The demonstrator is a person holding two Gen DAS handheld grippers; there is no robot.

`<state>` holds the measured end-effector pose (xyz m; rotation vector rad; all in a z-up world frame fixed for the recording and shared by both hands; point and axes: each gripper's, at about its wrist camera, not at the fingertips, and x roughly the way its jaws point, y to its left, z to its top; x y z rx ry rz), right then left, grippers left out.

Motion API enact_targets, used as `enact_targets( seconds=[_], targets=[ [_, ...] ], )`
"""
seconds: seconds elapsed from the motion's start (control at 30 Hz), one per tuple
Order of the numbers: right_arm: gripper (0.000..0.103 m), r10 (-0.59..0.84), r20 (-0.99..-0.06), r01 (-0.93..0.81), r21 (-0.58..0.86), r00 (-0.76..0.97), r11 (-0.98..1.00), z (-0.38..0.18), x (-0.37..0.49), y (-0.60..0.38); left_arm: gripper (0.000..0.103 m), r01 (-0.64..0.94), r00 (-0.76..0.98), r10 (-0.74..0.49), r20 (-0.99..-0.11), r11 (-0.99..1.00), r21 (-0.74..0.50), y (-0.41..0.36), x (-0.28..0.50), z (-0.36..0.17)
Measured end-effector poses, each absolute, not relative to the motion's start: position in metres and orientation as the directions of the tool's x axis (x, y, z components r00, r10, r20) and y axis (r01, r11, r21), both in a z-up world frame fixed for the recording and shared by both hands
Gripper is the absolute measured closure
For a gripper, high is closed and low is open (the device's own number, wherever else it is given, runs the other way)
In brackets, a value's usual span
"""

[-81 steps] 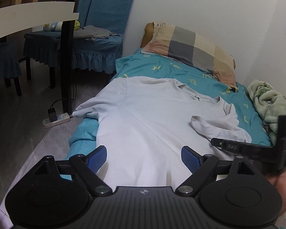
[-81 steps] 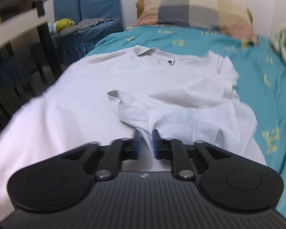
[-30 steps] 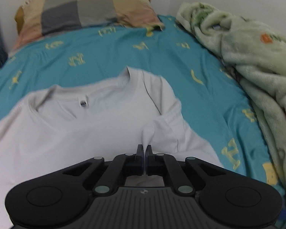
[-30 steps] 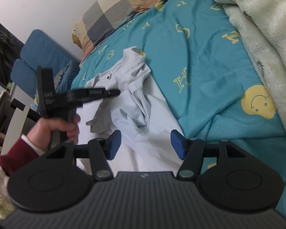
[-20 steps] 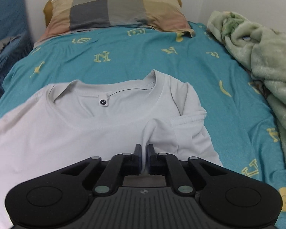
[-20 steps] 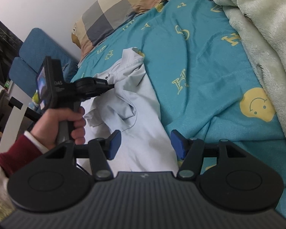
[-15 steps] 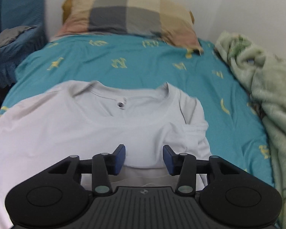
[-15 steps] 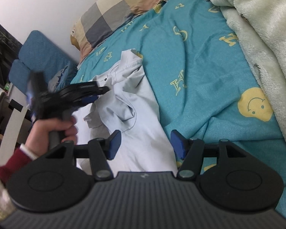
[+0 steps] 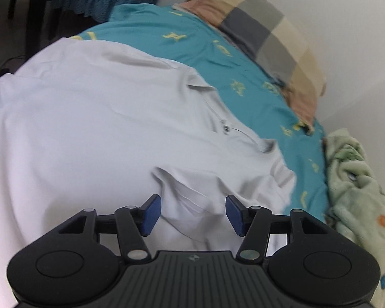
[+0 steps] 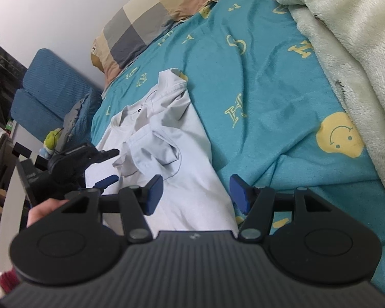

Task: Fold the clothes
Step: 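Fold the held side and sleeve over the shirt body with the left gripper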

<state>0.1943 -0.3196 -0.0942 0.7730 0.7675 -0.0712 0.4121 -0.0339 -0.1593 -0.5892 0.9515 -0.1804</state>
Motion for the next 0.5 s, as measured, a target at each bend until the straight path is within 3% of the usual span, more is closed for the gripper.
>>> enact_targets(
  seconds=[0.2,0.3,0.33,0.37,0.4,0.5],
  targets=[
    [0.042,0.204,-0.646,0.331,0.605,0.735,0.724,-0.095,0.196,-0.321,0.035,0.112,0.588,-0.46,-0.666,0.861,-0.496,-0.089,0.383,-0.141],
    [0.042,0.202,-0.648,0.331,0.602,0.734,0.727,-0.096,0.196,-0.321,0.04,0.16,0.58,-0.442,-0.684,0.885,-0.436,-0.114,0.376,-0.146],
    [0.042,0.198,-0.649,0.332,0.599,0.735,0.729,-0.096,0.197,-0.322,0.059,0.165,0.575,-0.431,-0.695,0.893,-0.418,-0.12,0.375,-0.15],
    [0.042,0.195,-0.65,0.334,0.596,0.735,0.73,-0.096,0.197,-0.322,0.089,0.17,0.563,-0.441,-0.699,0.889,-0.425,-0.122,0.374,-0.154],
    [0.042,0.192,-0.651,0.336,0.595,0.735,0.731,-0.096,0.196,-0.322,0.1,0.167,0.557,-0.452,-0.696,0.883,-0.439,-0.122,0.371,-0.155],
    [0.042,0.187,-0.647,0.338,0.597,0.739,0.728,-0.095,0.194,-0.325,0.099,0.156,0.598,-0.482,-0.641,0.854,-0.496,-0.1,0.352,-0.143]
  ],
)
